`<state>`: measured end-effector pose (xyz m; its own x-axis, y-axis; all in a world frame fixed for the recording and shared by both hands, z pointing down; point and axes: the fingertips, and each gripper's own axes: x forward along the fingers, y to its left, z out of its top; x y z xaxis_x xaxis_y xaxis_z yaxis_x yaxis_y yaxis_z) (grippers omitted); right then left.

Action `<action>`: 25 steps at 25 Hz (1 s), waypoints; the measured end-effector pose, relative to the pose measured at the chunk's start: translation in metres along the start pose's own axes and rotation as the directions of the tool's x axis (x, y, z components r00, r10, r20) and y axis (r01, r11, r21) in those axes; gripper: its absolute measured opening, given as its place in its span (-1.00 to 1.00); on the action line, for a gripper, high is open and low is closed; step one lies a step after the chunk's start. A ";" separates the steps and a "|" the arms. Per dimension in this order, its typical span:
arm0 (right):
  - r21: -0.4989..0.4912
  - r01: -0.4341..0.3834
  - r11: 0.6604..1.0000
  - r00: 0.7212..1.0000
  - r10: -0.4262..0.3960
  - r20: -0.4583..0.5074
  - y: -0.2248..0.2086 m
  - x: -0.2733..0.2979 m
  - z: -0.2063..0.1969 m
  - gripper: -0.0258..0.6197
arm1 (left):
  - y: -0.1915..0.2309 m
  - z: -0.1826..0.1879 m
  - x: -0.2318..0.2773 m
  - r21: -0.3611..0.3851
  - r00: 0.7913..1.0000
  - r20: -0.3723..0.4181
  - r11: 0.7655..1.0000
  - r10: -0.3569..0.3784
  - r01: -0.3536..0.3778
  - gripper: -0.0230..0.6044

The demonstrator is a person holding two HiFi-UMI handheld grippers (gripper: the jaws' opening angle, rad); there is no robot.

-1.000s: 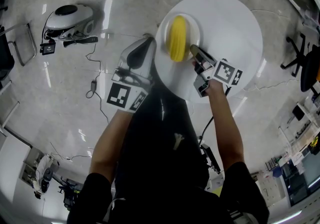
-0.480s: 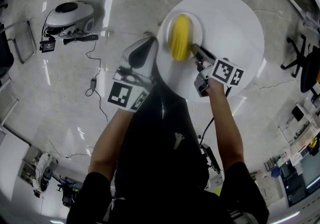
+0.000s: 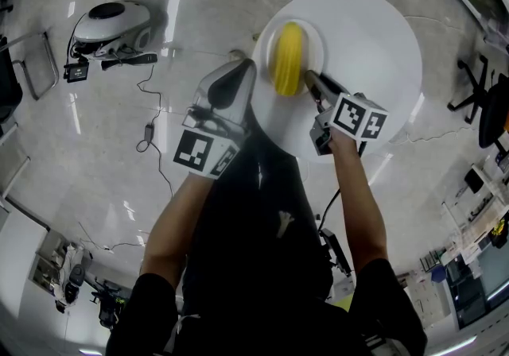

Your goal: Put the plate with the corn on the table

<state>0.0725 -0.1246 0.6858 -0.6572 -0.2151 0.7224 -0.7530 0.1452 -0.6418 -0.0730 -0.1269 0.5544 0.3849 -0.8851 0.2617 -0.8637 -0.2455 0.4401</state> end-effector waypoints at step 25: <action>-0.022 0.023 0.999 0.999 -0.022 0.034 -0.006 -0.011 0.004 -0.63 | -0.003 -0.002 0.000 -0.001 1.000 0.005 1.000 -0.004 0.004 -0.92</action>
<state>0.0845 -0.1273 0.6805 -0.6386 -0.2511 0.7274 -0.7686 0.1610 -0.6191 -0.0696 -0.1249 0.5545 0.3872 -0.8858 0.2559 -0.8617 -0.2489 0.4422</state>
